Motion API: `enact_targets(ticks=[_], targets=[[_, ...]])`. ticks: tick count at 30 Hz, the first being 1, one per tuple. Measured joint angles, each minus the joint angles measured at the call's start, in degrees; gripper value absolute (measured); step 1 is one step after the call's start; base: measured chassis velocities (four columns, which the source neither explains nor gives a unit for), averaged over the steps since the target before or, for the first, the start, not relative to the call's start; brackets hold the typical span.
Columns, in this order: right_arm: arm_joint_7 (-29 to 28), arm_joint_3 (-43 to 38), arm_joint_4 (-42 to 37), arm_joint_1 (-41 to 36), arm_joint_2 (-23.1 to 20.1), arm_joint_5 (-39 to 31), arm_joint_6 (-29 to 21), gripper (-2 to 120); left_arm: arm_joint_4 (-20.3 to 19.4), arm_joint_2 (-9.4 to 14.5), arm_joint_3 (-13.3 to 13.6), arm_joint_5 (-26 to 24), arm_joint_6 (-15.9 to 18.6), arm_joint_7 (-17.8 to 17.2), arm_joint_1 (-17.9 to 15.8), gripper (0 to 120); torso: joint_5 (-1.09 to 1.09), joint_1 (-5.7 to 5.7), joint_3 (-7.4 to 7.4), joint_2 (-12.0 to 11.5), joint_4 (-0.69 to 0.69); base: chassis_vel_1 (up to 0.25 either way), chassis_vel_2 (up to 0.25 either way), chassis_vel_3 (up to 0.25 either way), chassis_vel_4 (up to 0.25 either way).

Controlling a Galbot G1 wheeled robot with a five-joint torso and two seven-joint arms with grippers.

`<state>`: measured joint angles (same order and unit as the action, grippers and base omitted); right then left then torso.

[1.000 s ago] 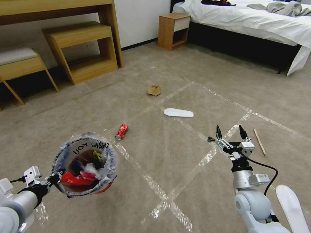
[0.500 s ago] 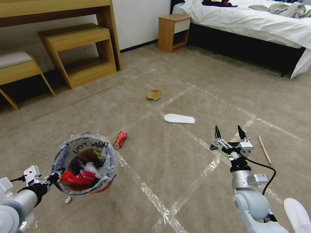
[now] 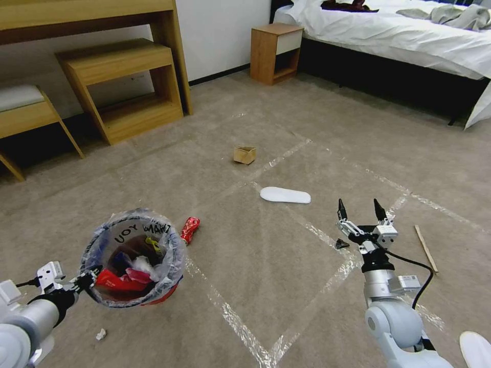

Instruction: Pick up the trash bin and place the garbage on the floor into it.

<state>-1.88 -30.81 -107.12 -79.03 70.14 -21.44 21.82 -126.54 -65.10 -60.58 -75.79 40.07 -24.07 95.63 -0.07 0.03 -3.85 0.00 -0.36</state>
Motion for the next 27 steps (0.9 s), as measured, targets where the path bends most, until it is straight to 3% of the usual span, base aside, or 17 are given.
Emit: enact_targets(ticks=[27], targets=[[0.1,1.3,0.7,0.8,0.6,0.4,0.4,98,0.0,0.4,-0.4,-0.2,0.0,-0.2,0.0,1,0.0,0.0,0.0,0.0,0.0,-0.045,0.045,0.046,-0.047]])
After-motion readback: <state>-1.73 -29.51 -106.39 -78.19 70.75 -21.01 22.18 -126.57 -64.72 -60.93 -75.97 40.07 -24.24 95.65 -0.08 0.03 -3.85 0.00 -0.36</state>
